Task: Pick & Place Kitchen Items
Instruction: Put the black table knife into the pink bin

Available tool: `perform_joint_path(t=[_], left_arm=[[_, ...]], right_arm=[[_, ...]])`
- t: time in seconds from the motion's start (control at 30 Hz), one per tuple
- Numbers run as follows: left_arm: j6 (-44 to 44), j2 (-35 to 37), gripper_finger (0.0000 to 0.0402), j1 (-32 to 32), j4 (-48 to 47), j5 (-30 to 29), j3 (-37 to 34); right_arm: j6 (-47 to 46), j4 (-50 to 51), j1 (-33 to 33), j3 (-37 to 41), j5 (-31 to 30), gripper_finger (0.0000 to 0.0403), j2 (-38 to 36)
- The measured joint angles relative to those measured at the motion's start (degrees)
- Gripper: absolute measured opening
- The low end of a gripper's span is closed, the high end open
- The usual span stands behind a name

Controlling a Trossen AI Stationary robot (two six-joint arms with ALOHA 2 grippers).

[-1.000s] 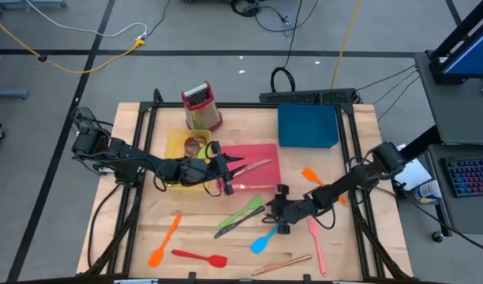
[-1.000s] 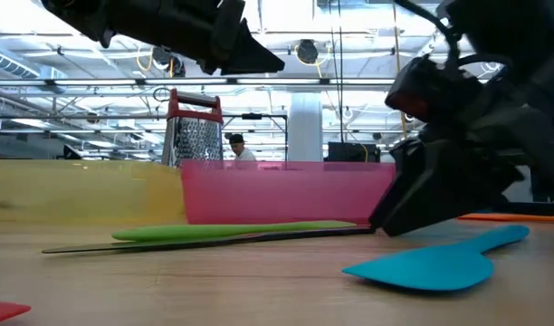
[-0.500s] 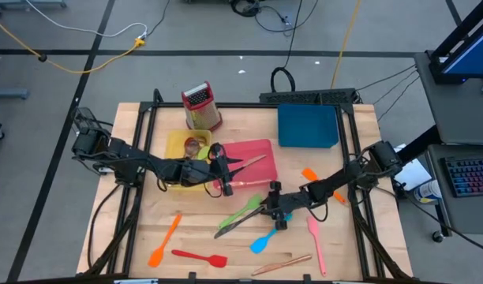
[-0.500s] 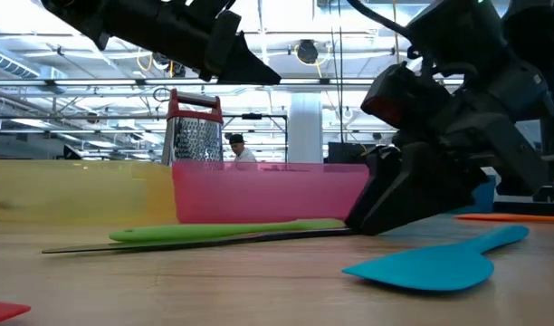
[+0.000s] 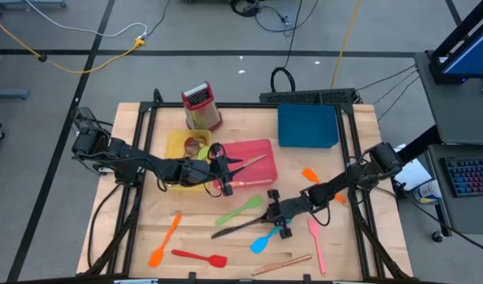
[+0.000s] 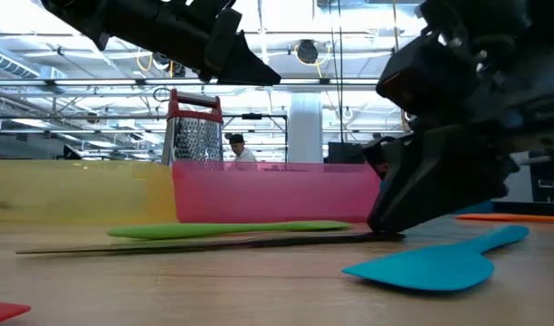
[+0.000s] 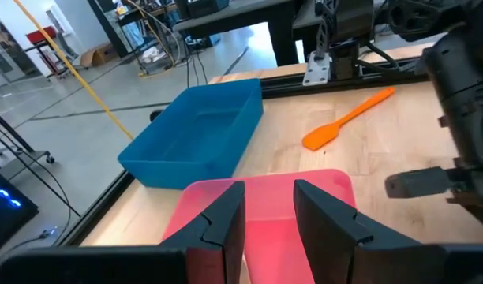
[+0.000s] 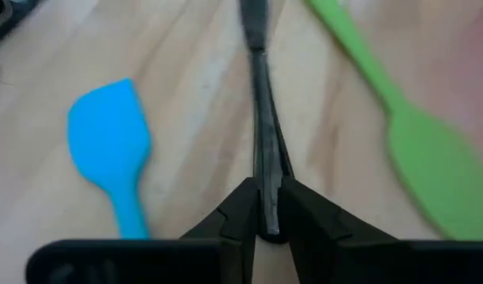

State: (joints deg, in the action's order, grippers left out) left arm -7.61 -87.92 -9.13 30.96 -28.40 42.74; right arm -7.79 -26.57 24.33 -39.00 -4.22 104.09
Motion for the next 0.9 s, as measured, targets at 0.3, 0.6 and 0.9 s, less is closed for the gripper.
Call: perform_joint_path(t=[0.3,0.6,0.9], left_arm=[[3.1,0.0,0.0115,0.0,0.0,0.0,0.0],[5.6,0.0,0.0115,0.0,0.0,0.0,0.0],[5.4,0.0,0.0115,0.0,0.1,0.0,0.0]], right_arm=[[-4.9,3.2,5.3,0.0,-5.0,0.0077,0.1],[-8.6,3.3,8.9,0.1,-10.3,0.0119,-0.3],[-12.4,16.2,10.7,0.1,-16.7,0.0154,-7.0]])
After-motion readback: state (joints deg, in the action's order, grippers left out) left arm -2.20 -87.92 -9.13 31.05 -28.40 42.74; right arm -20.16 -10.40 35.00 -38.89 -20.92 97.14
